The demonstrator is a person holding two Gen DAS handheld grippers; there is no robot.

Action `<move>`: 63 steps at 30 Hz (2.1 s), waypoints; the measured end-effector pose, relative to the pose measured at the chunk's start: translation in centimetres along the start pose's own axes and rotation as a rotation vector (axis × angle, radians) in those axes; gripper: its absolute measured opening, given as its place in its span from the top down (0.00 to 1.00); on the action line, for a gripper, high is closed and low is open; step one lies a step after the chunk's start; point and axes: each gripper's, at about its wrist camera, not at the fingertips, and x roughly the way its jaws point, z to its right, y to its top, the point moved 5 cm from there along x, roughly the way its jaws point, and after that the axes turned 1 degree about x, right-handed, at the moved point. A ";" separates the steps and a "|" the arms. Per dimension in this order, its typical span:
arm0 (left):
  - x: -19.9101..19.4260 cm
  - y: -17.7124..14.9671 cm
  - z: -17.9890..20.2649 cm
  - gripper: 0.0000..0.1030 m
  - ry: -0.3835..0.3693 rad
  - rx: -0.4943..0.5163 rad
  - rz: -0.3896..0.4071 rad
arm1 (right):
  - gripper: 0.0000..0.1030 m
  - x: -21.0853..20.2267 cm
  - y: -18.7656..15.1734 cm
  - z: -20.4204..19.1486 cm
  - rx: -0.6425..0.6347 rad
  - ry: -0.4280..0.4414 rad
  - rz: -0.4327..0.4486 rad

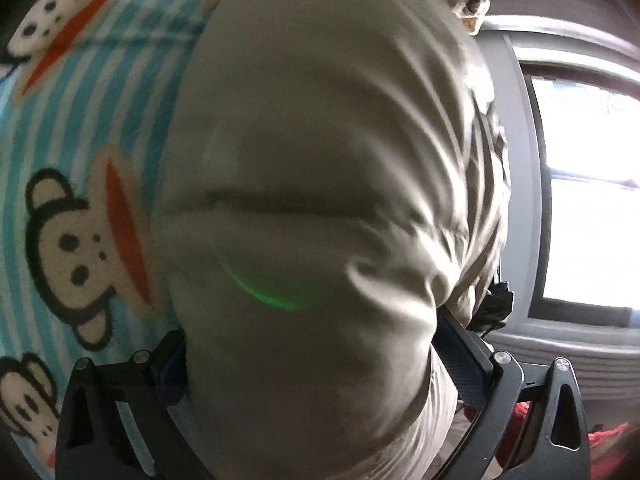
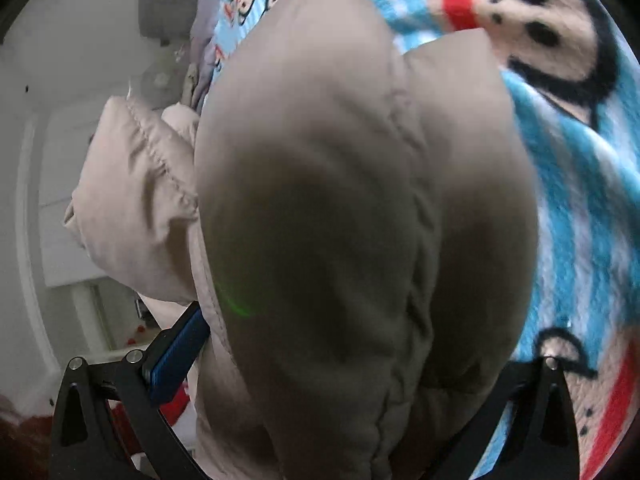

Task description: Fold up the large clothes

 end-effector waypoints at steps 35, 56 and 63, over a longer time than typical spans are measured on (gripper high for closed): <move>-25.2 12.0 -11.3 0.09 0.120 0.079 0.210 | 0.28 19.2 2.2 -19.1 -0.190 0.038 0.065; -28.6 18.6 -7.8 0.09 0.510 0.275 0.410 | 0.47 18.7 -0.5 -23.0 -0.249 -0.290 0.176; -23.1 20.1 -6.6 0.09 0.687 0.341 0.385 | 0.92 19.0 -1.4 -19.9 -0.208 -0.453 0.207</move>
